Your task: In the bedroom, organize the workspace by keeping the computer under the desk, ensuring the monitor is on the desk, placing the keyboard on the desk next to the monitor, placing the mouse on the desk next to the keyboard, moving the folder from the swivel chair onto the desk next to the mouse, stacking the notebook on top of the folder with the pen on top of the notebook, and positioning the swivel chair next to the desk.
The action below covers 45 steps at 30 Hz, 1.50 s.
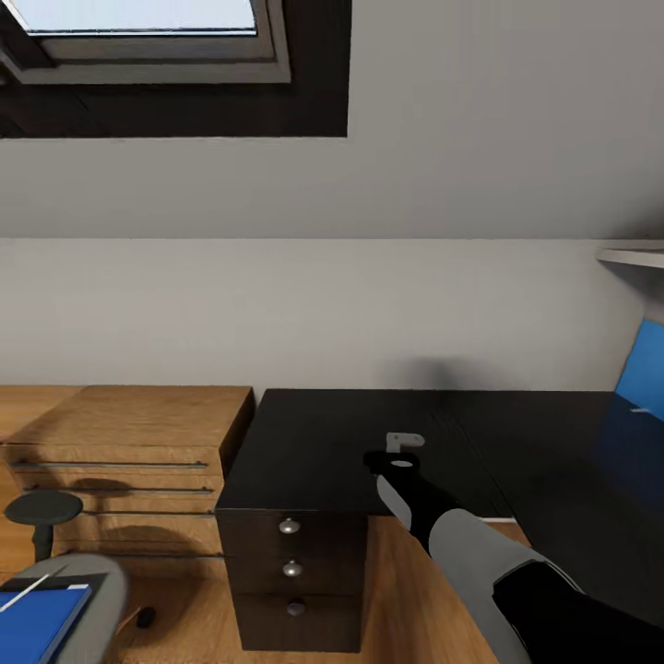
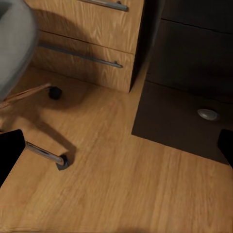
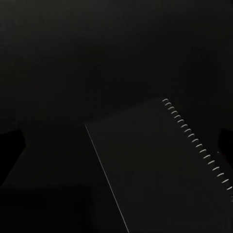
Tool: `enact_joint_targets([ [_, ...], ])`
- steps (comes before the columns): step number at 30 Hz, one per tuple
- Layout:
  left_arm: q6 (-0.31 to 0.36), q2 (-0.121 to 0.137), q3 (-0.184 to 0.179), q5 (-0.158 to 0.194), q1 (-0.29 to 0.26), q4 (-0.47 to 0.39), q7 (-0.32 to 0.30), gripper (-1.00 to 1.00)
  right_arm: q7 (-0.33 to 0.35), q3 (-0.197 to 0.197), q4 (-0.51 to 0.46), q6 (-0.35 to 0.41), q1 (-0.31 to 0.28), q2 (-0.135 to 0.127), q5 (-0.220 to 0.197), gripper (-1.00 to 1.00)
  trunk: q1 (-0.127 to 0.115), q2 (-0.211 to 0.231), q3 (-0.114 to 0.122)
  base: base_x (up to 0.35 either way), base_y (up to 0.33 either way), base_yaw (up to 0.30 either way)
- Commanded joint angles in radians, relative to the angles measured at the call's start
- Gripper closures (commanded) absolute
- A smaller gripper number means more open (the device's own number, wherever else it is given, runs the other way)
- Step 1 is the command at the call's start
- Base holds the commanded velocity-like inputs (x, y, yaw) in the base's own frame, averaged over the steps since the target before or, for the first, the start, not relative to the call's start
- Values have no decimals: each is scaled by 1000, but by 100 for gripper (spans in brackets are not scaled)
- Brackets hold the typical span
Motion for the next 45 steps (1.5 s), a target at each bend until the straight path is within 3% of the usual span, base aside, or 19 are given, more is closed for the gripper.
enact_joint_targets([
  [1,-2,0,0,10,0,-1,-1,-100,-6,6,-1,7,-1,0,-2,-100,0,-1,-1,0,0,280],
  [45,-2,0,0,9,0,-1,-1,-100,-7,8,-1,7,-1,0,-1,-100,0,-1,-14,0,0,280],
])
